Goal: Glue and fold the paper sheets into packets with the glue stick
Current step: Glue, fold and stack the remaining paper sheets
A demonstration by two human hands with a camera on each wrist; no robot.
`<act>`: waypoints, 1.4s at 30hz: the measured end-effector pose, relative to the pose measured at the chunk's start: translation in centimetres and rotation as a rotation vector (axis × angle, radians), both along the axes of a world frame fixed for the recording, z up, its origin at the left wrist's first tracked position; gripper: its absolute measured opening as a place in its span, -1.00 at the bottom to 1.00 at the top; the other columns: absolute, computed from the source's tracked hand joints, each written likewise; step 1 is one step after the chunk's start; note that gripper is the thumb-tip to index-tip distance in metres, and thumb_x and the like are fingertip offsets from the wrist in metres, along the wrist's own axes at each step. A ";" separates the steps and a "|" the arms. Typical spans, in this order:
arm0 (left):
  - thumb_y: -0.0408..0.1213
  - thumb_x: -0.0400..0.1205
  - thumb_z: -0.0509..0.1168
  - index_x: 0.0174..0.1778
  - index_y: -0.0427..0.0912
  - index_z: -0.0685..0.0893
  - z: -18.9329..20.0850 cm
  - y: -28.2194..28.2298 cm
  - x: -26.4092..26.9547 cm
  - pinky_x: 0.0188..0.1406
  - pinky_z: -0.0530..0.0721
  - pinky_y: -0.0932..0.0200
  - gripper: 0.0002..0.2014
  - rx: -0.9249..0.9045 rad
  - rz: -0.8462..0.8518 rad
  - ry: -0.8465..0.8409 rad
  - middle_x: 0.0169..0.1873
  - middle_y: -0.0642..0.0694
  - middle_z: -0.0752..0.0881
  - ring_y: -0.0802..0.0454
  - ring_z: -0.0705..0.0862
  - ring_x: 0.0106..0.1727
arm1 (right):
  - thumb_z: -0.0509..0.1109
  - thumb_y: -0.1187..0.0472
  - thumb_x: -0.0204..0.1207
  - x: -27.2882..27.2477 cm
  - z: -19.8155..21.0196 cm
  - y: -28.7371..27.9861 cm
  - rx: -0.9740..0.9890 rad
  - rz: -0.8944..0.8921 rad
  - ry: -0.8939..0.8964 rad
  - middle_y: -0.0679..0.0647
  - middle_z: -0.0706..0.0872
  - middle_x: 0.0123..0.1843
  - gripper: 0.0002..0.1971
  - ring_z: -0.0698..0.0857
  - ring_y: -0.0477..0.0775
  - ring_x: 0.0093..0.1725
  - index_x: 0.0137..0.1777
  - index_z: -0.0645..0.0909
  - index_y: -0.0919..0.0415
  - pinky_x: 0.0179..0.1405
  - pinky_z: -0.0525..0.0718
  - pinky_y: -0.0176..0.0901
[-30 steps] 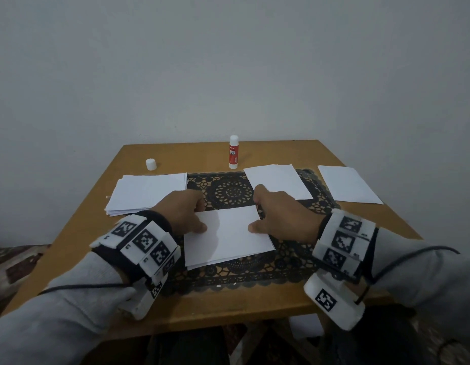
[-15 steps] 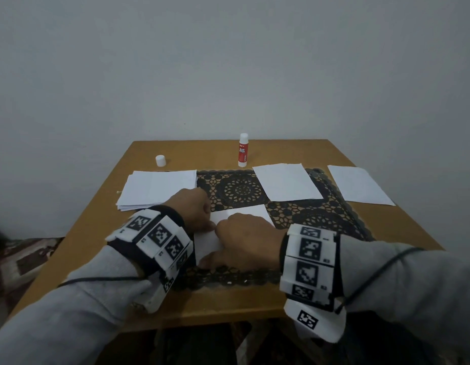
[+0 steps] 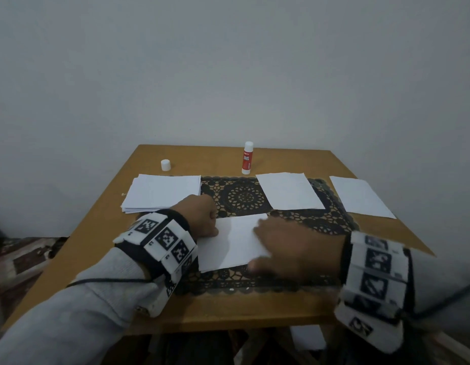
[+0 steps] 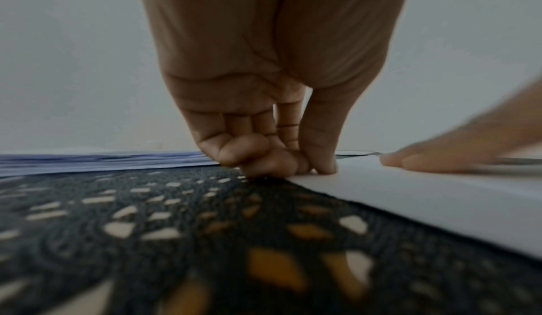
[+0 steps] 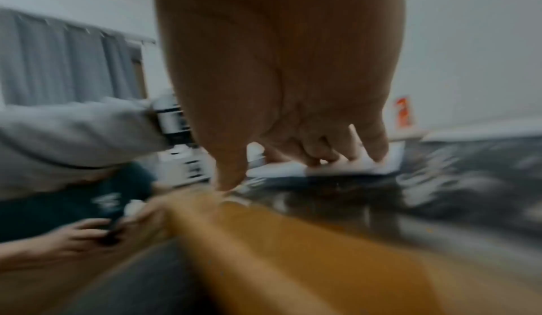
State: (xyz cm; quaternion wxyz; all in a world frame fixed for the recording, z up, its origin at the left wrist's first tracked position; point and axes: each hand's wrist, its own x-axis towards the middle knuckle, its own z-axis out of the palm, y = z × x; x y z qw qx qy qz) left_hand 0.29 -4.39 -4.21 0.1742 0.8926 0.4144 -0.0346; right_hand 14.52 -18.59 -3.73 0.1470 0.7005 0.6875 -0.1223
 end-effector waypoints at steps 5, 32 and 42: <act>-0.28 0.56 0.39 -0.05 -0.29 0.72 -0.1 0.0 0.1 -0.11 0.63 0.11 -0.84 0.006 -0.002 0.021 -0.05 -0.19 0.75 -0.09 0.69 0.01 | 0.02 -0.39 0.60 -2.5 -0.6 0.3 -0.185 0.189 0.058 0.19 -0.39 0.71 -0.01 -0.32 0.16 0.70 0.69 -0.35 0.29 0.66 -0.17 0.01; -0.29 0.54 0.42 -0.04 -0.10 0.69 0.0 0.0 0.2 -0.26 0.48 0.33 -0.89 0.001 -0.108 -0.093 -0.17 0.05 0.62 0.09 0.58 -0.09 | -0.02 -0.40 0.60 0.1 -0.1 2.7 -0.192 0.049 -0.012 0.23 -0.41 0.70 0.00 -0.34 0.19 0.70 0.67 -0.40 0.33 0.71 -0.11 0.11; -0.27 0.60 0.28 -0.01 -0.24 0.62 -0.9 0.8 0.2 -0.19 0.55 0.20 -0.86 0.094 0.035 0.069 0.00 -0.17 0.70 -0.06 0.65 -0.02 | -0.08 -0.43 0.59 0.5 0.8 1.4 -0.253 -0.013 -0.016 0.22 -0.39 0.70 -0.01 -0.31 0.19 0.70 0.68 -0.38 0.32 0.69 -0.10 0.11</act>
